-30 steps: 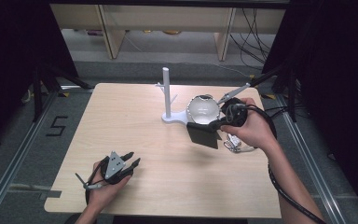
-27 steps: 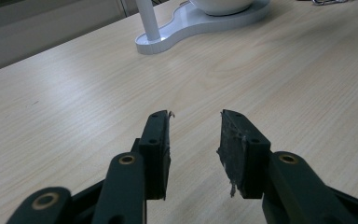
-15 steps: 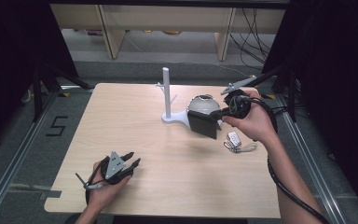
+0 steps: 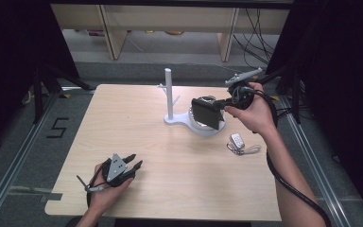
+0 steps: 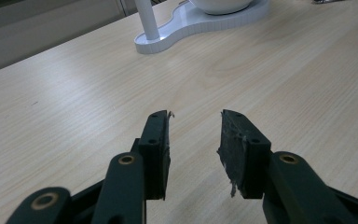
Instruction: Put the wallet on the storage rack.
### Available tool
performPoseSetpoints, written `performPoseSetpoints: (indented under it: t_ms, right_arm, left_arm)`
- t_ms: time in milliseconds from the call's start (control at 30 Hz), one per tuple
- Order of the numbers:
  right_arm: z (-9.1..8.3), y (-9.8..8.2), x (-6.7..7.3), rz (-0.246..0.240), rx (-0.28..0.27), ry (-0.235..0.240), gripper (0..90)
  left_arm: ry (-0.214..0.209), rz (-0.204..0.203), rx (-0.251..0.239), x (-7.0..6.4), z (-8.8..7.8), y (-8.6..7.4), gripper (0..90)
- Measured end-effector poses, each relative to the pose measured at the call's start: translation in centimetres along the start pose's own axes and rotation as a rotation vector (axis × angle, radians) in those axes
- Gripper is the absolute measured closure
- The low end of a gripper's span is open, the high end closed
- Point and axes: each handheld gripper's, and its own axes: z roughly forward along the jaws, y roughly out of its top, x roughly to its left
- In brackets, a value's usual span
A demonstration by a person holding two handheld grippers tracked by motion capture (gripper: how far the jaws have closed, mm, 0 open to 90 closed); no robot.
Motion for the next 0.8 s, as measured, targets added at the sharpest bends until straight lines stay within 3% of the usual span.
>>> performPoseSetpoints:
  t_ms: [233, 267, 300, 733, 800]
  right_arm:
    - [1.1, 0.4, -0.9, 0.048, -0.007, -0.012, 86.6]
    - [1.3, 0.5, -1.2, 0.025, -0.012, -0.010, 86.6]
    - [1.4, 0.5, -1.1, 0.058, -0.003, -0.012, 86.6]
    - [3.1, 0.6, -2.1, 0.092, -0.020, -0.026, 86.6]
    - [3.3, 0.5, -2.1, 0.120, -0.017, -0.025, 86.6]
  left_arm:
    - [0.001, 0.000, 0.000, 0.0, 0.0, 0.0, 61.5]
    - [0.006, 0.000, 0.007, 0.0, -0.1, 0.0, 61.5]
    - [0.005, 0.000, 0.007, 0.0, -0.1, 0.0, 61.5]
    - [0.001, 0.004, 0.009, 0.0, -0.1, 0.0, 61.4]
    - [0.001, 0.005, 0.009, 0.0, -0.1, 0.0, 61.4]
